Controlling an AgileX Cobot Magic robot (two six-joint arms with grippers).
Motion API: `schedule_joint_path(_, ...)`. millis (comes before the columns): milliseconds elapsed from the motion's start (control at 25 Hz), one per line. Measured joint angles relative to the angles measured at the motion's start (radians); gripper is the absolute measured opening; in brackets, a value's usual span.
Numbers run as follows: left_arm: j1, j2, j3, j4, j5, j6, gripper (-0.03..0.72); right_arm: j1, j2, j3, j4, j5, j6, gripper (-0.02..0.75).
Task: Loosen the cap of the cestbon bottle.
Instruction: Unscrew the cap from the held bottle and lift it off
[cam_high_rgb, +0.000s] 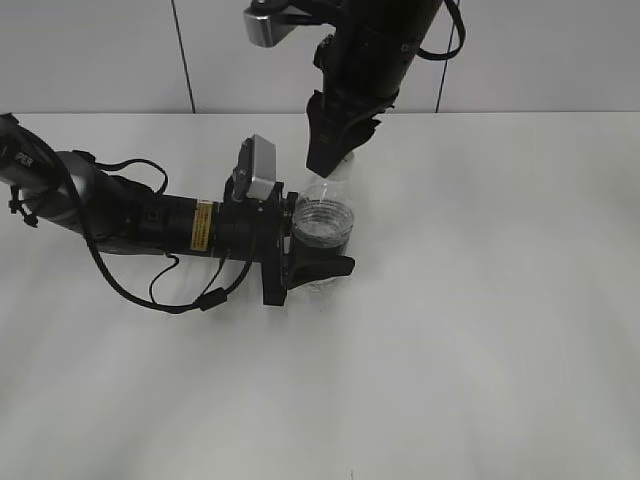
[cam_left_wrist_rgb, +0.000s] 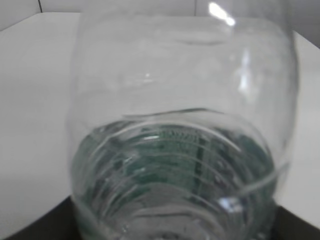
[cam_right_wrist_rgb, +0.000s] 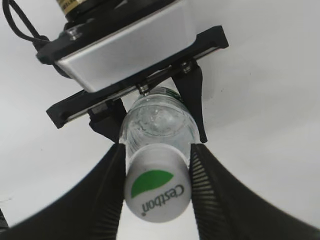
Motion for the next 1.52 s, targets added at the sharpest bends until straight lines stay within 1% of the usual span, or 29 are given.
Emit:
schedule_joint_path(200, 0.0, 0.0, 0.0, -0.001, 0.001, 0.0, 0.412, 0.0, 0.0, 0.0, -0.006, 0.001, -0.071, 0.302)
schedule_joint_path(440, 0.0, 0.0, 0.0, -0.007, 0.002, -0.001, 0.412, 0.0, -0.001, 0.0, -0.045, 0.003, -0.143, 0.302)
schedule_joint_path(640, 0.0, 0.0, 0.0, -0.008, 0.002, -0.001, 0.412, 0.0, -0.001, 0.0, -0.048, 0.003, -0.187, 0.302)
schedule_joint_path(1320, 0.0, 0.0, 0.0, -0.008, 0.0, -0.005, 0.412, 0.0, -0.001, 0.0, -0.029, 0.003, -0.205, 0.318)
schedule_joint_path(1520, 0.0, 0.0, 0.0, -0.008, -0.013, -0.005, 0.412, 0.0, -0.001, 0.0, -0.019, 0.003, -0.205, 0.363)
